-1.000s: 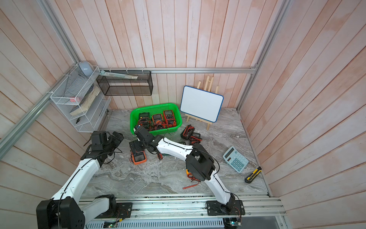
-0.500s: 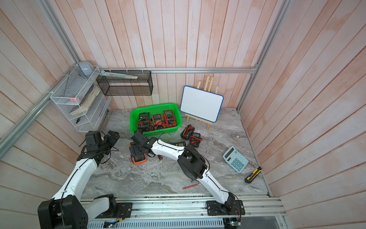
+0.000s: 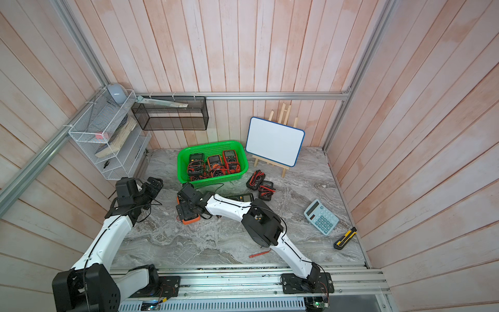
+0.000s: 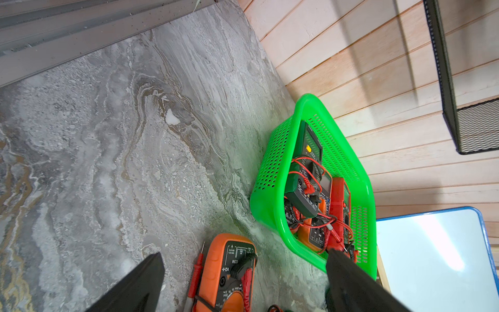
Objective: Put the multimeter into the basket
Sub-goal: Pick up the multimeter from the center of the board.
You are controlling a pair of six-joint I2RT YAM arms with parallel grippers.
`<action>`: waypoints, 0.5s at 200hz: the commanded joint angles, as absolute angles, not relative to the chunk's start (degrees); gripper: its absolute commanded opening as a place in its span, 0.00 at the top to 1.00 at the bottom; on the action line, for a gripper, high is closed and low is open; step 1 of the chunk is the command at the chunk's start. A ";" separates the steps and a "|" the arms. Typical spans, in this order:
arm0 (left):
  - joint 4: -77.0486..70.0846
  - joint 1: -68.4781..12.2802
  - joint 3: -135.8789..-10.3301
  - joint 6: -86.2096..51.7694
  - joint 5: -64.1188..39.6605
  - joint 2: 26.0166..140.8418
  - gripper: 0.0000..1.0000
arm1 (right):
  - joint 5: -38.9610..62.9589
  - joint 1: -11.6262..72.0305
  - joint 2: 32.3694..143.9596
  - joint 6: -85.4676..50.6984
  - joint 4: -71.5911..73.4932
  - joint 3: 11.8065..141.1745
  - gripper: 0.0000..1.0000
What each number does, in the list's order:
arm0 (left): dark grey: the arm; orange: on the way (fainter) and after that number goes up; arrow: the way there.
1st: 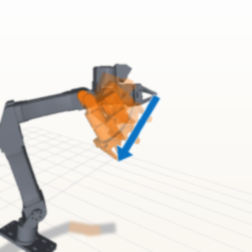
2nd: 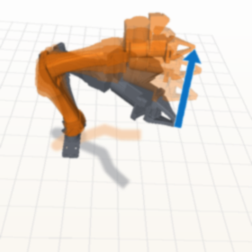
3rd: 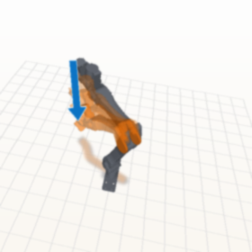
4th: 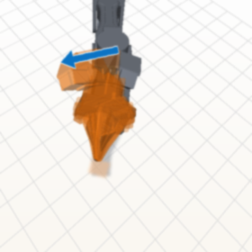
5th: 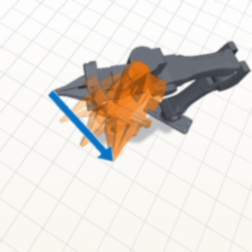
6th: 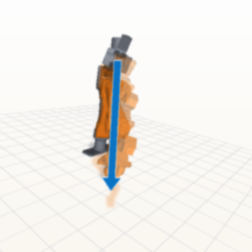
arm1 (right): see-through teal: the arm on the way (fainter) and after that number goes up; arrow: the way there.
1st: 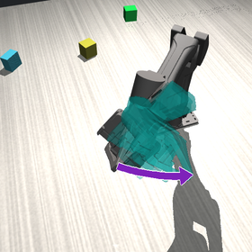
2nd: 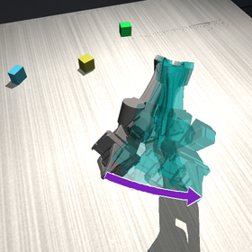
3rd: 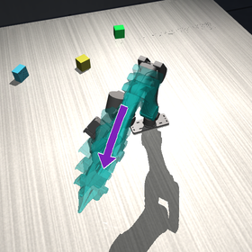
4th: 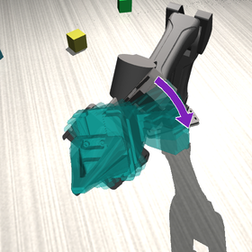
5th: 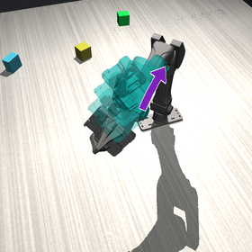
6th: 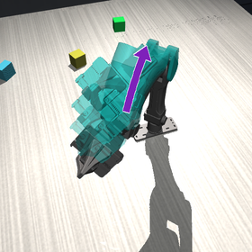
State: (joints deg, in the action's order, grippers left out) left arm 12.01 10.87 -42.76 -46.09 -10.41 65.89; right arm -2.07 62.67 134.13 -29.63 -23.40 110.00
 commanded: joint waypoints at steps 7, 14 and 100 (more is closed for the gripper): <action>10.46 11.25 -42.55 -45.18 -11.56 66.44 0.00 | -2.78 63.25 131.94 -30.41 -23.82 108.91 0.02; 10.37 11.25 -42.55 -45.18 -11.68 66.51 0.00 | -2.69 63.26 132.03 -30.41 -23.79 108.97 0.02; 9.42 11.26 -42.01 -45.93 -12.73 66.49 0.00 | -2.55 62.95 142.28 -27.90 -30.41 120.29 0.02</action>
State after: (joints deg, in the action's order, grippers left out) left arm 10.98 10.94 -42.74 -46.11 -11.75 66.22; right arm -2.55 62.89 137.21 -29.65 -26.35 115.22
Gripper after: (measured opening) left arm 0.996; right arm 0.981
